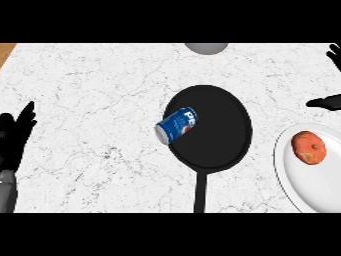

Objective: Pick the can from the plate and place it in the pan

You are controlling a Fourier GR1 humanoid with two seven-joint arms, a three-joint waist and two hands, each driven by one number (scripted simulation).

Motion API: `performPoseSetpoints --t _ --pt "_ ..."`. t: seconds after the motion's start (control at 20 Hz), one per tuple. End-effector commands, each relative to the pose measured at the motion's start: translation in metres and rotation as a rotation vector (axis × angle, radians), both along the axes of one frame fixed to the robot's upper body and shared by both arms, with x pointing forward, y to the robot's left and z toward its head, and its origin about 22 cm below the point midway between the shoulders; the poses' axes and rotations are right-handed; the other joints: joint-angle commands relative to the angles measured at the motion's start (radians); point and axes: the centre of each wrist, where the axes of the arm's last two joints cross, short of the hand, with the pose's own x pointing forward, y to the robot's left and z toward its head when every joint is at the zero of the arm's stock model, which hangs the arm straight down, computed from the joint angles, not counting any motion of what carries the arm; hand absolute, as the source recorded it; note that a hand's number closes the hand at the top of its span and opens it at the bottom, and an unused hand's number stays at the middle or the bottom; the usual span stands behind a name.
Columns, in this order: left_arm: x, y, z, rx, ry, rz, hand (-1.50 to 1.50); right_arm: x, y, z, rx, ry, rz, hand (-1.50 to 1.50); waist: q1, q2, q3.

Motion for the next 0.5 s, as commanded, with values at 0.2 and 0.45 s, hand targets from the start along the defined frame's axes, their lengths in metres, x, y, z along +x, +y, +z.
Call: performPoseSetpoints --t 0.2,0.45 --pt "0.017 -0.019 -0.011 0.004 0.004 -0.012 0.0 -0.035 -0.073 0.032 -0.014 -0.012 0.034 -1.5 0.008 0.007 0.001" --pt "0.005 -0.014 -0.003 0.006 0.009 -0.015 0.0 -0.07 -0.111 0.034 -0.044 -0.001 0.033 -1.5 0.021 0.008 0.003"
